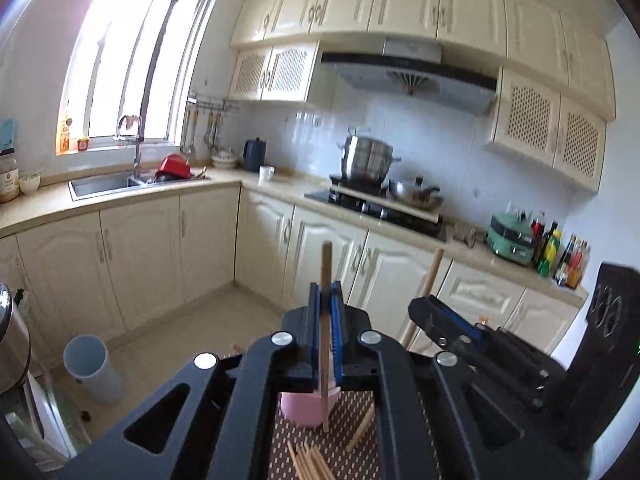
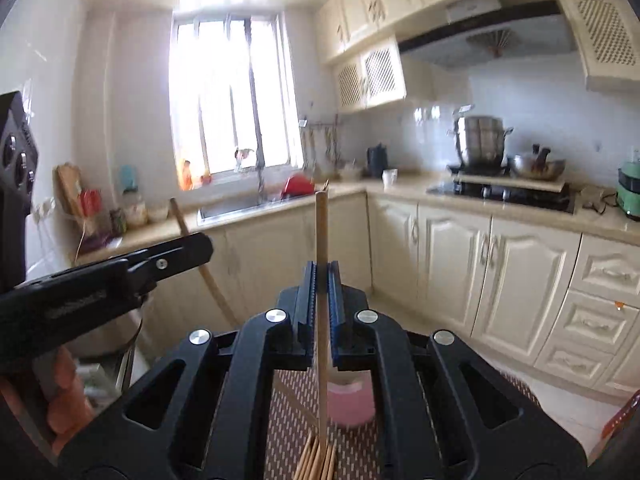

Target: Organize utensils

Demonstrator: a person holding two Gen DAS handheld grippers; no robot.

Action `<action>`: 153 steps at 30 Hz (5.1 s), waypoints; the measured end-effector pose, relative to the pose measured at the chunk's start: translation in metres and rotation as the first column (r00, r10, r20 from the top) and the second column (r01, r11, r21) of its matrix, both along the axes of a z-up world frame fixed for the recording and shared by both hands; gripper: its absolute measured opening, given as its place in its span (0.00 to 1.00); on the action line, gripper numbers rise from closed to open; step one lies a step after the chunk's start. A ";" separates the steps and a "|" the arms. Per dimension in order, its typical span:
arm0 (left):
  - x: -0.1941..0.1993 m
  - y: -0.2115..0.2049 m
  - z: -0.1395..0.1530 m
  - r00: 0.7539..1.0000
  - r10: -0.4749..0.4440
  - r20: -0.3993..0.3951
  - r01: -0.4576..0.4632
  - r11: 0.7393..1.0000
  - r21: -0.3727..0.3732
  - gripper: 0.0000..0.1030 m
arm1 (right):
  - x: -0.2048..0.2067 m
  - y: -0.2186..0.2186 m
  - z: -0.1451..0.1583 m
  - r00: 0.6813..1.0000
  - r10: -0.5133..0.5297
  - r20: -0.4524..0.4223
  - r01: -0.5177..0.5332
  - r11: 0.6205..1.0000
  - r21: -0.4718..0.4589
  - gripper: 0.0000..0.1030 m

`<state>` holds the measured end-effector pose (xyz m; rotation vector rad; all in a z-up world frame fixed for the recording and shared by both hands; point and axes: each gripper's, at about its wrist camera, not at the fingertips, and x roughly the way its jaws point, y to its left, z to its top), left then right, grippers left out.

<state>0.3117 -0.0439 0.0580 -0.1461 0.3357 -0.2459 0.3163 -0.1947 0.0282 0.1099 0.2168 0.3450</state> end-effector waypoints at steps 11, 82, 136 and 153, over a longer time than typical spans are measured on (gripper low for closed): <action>0.030 0.004 0.010 0.996 0.059 0.064 -0.057 0.998 -0.031 0.05 | 0.033 0.000 -0.004 0.986 -0.102 0.134 0.096 0.994 0.052 0.06; -0.069 0.038 -0.123 0.957 0.058 -0.285 -0.019 0.990 0.138 0.58 | -0.077 -0.012 -0.086 0.981 -0.078 -0.178 0.057 0.991 -0.122 0.48; -0.010 -0.022 -0.283 0.797 0.097 -0.596 0.068 0.967 0.247 0.66 | -0.043 -0.045 -0.220 0.808 -0.053 -0.586 0.021 0.998 -0.061 0.53; -0.010 -0.008 -0.284 0.795 0.110 -0.596 0.097 0.948 0.303 0.67 | -0.039 -0.029 -0.225 0.803 -0.027 -0.596 -0.044 0.994 -0.105 0.53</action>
